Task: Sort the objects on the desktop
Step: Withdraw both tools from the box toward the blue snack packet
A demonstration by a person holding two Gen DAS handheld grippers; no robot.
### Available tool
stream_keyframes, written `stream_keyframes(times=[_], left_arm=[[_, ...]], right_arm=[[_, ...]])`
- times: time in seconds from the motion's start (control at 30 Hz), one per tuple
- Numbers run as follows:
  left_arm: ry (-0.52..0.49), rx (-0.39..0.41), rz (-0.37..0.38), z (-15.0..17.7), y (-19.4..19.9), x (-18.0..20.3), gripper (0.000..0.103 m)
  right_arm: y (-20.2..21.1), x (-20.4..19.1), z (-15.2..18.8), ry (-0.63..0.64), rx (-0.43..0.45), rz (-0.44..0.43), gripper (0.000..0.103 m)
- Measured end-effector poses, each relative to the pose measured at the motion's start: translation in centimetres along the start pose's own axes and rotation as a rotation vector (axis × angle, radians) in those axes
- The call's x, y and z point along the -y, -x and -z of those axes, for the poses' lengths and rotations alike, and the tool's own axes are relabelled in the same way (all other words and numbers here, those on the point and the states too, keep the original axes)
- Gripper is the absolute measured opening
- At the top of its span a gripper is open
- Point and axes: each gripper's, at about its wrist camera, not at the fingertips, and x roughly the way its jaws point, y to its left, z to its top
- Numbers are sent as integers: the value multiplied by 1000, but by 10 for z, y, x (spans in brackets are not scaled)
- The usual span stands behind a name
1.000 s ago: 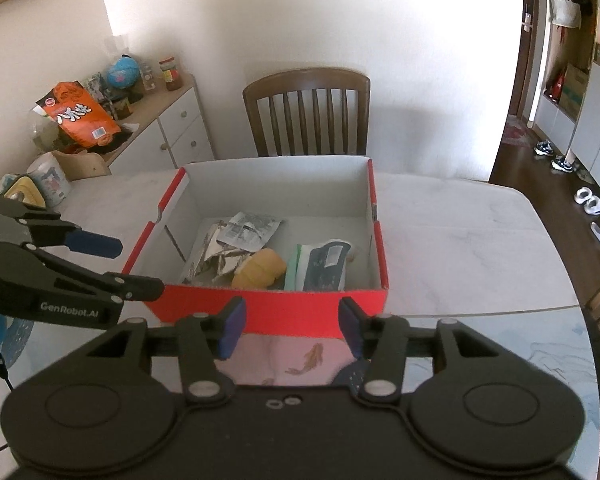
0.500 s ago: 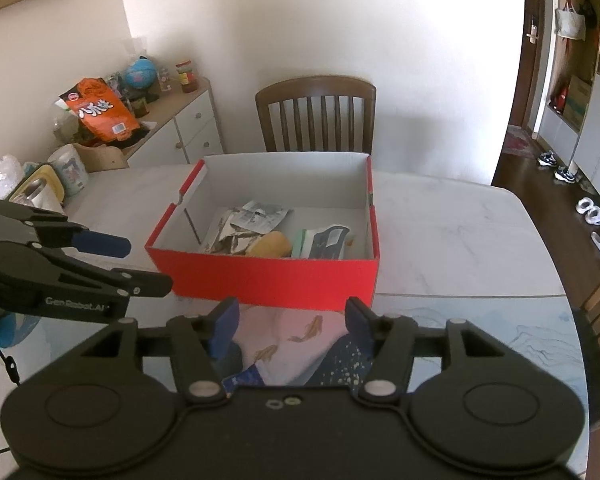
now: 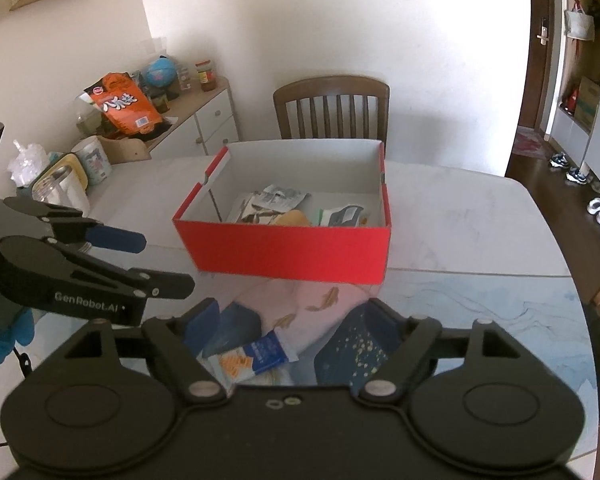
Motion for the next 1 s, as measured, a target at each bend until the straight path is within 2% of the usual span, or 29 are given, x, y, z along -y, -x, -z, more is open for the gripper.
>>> stream_keyframes(times=[0.13, 0.47, 0.5, 0.53, 0.57, 1.0], left_arm=[[13, 3, 3, 7, 2, 0, 82], [36, 16, 12, 29, 4, 1, 88], [41, 20, 12, 31, 5, 0, 91], [44, 23, 12, 32, 4, 0, 100], [47, 27, 12, 34, 4, 0, 103], [69, 57, 37, 59, 5, 4, 103]], right_arm=[[5, -3, 9, 15, 8, 16, 90], [14, -13, 38, 43, 13, 8, 94], [15, -14, 42, 48, 15, 10, 95], [15, -15, 45, 52, 17, 14, 95], [16, -17, 49, 57, 20, 22, 95], [14, -25, 78, 65, 0, 2, 95]])
